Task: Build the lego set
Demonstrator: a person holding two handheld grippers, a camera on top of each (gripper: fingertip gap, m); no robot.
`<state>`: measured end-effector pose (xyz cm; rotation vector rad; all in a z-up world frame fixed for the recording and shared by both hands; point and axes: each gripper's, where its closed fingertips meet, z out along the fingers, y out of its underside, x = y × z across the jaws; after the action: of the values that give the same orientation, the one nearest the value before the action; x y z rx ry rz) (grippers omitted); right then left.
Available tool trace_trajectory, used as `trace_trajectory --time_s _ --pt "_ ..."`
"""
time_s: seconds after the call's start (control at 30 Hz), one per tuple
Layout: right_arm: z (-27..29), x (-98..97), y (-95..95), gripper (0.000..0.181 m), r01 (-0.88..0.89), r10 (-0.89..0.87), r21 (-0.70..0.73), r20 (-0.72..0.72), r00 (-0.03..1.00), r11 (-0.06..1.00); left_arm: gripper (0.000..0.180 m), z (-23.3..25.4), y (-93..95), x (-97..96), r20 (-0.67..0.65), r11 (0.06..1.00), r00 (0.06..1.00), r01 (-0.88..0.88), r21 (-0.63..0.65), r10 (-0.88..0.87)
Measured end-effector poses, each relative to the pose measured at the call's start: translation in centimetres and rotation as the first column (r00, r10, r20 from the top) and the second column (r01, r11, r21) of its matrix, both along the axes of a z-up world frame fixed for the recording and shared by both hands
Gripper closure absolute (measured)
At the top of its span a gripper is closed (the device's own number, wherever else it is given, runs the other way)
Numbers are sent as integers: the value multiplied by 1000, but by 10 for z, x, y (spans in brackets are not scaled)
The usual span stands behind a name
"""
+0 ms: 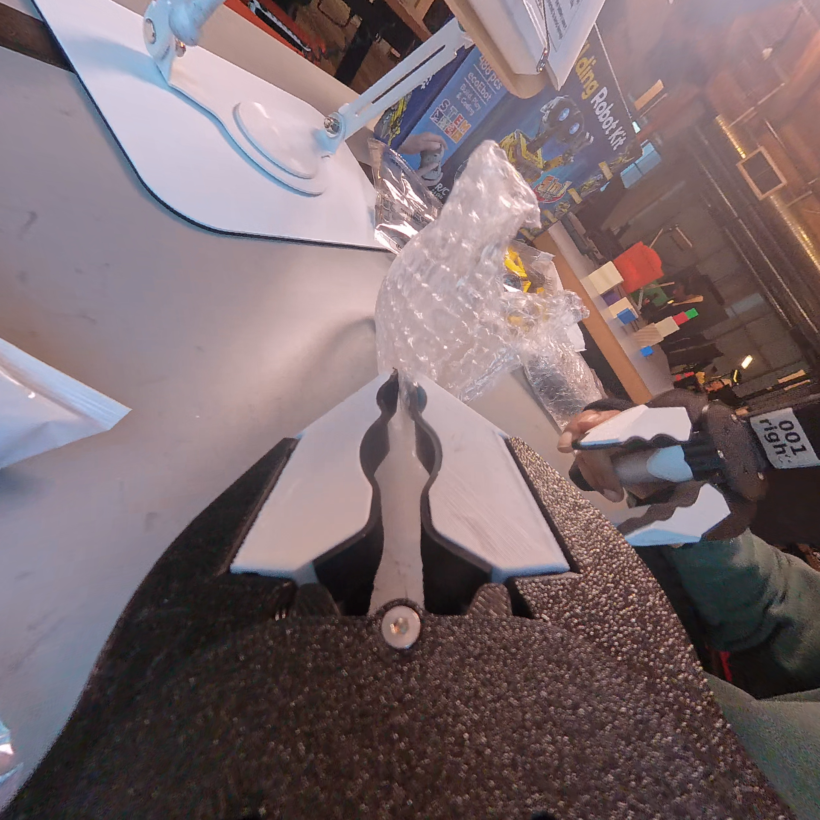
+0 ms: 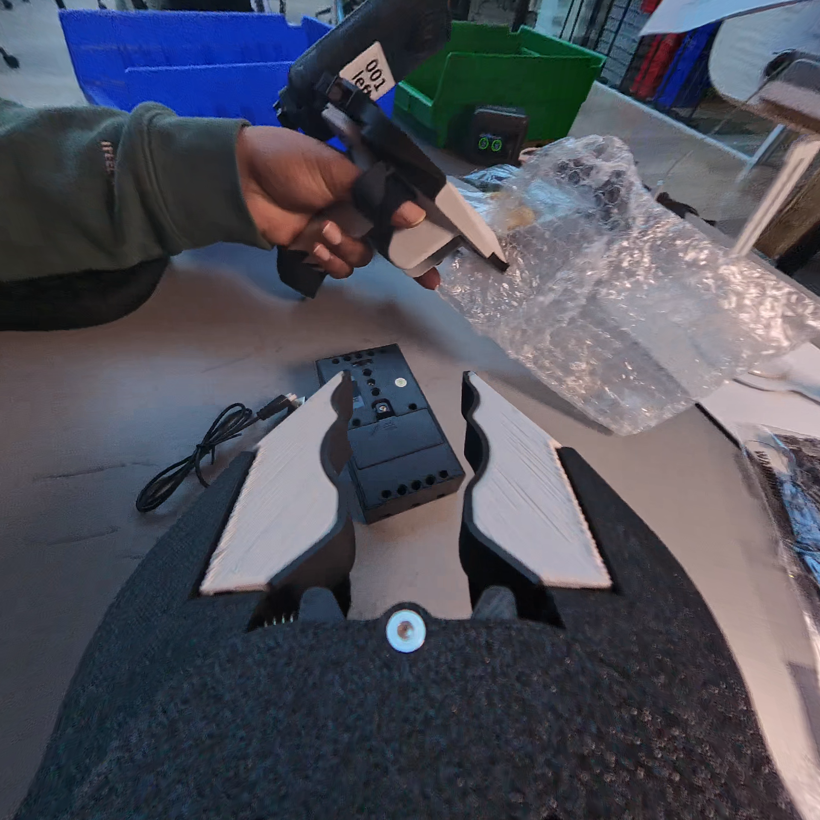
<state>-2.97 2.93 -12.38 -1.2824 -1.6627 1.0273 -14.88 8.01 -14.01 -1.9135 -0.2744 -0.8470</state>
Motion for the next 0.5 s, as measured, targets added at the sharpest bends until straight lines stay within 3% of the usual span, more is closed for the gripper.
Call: trace_trajectory --time_s 0.13,0.27,0.5 --pt "-14 -8 -18 128 -29 26 66 53 998 997 168 0 0 0 5 1000 1000 -1 0 1" --pt "-22 -9 -19 128 -22 15 88 77 997 996 146 7 2 -11 4 998 998 -56 32 56" --pt "-28 -9 -12 130 9 -14 55 94 995 998 112 12 1 -32 -174 990 975 -128 54 136"
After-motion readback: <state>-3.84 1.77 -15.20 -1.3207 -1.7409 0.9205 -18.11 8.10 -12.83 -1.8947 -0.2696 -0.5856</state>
